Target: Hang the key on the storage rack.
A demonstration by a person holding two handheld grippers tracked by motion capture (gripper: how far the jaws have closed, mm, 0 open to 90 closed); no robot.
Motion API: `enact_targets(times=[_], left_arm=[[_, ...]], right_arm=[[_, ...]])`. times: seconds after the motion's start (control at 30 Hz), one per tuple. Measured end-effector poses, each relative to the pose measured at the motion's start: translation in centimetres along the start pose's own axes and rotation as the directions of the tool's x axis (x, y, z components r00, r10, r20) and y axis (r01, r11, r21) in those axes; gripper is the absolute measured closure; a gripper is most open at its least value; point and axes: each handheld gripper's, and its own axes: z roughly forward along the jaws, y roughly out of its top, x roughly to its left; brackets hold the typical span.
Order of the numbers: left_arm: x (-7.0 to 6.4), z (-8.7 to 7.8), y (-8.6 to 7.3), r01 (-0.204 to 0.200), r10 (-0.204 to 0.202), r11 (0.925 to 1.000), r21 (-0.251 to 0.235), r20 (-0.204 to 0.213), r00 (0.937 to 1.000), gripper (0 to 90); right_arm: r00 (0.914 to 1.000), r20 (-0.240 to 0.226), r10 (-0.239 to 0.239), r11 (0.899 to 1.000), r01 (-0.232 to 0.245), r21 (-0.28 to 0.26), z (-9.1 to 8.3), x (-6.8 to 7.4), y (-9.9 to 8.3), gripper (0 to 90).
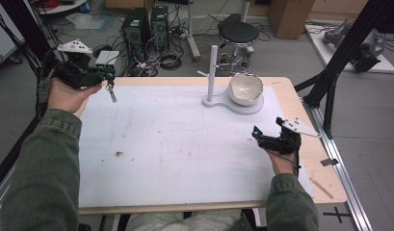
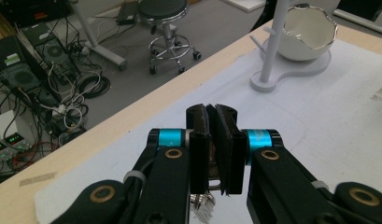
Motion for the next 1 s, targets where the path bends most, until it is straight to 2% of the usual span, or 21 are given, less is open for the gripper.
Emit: enact_targets(times=[0.33,0.47,1.0], left_arm=[[-1.4,1.2,2.3,-0.028,0.028,0.9994,-0.018,0.031,0.9991,83.9],[-2.1,2.0,3.2,-0.054,0.055,0.9984,-0.015,0.048,0.9973,83.9],[-4.7,6.0,5.2,-0.081,0.081,0.9967,-0.008,0.107,0.9909,83.9]], right_arm=[[1.0000,-0.004,-0.001,1.000,0.001,-0.001,0.0,0.0,0.0,1.4],[1.0000,-0.005,0.002,1.000,-0.002,-0.002,-0.1,0.0,0.0,1.4],[0.9999,-0.013,0.001,1.000,-0.001,-0.006,-0.1,0.0,0.0,1.4]])
